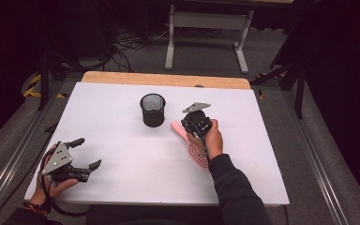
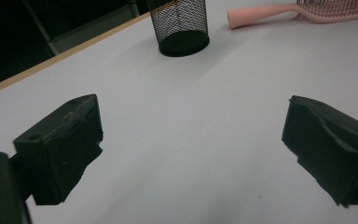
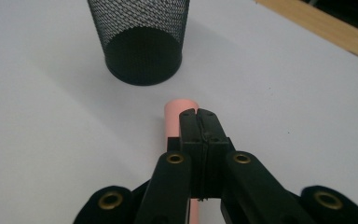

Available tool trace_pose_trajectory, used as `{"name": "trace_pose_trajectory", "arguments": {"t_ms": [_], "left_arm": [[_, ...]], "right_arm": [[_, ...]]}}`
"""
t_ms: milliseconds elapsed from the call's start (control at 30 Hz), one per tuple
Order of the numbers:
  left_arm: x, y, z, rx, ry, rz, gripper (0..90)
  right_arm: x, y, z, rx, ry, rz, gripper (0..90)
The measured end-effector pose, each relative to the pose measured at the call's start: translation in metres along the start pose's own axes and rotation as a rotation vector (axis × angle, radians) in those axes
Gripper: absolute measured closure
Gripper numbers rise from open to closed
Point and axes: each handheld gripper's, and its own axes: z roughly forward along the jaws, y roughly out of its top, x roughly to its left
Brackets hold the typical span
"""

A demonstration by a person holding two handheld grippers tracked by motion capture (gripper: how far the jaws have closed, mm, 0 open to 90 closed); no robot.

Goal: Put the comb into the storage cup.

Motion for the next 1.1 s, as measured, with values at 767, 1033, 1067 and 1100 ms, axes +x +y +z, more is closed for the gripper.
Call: {"name": "trace_pose_trajectory", "arguments": {"t_ms": [767,1033,1067,1100], "left_arm": [[0.002,-0.004,0.006,0.024,-0.057,0.002,6.1],[0.002,-0.005,0.007,0.036,-0.064,0.005,6.6],[0.002,-0.005,0.008,0.04,-0.067,0.004,6.6],[0.002,-0.005,0.009,0.047,-0.069,0.008,6.6]], "right_arm": [[-0.002,0.017,0.055,0.224,-0.038,-0.04,90.0],[0.024,0.017,0.06,0.262,0.014,-0.142,90.0],[0.029,0.017,0.059,0.262,0.01,-0.169,90.0],[0.032,0.017,0.058,0.26,0.008,-0.182,90.0]]}}
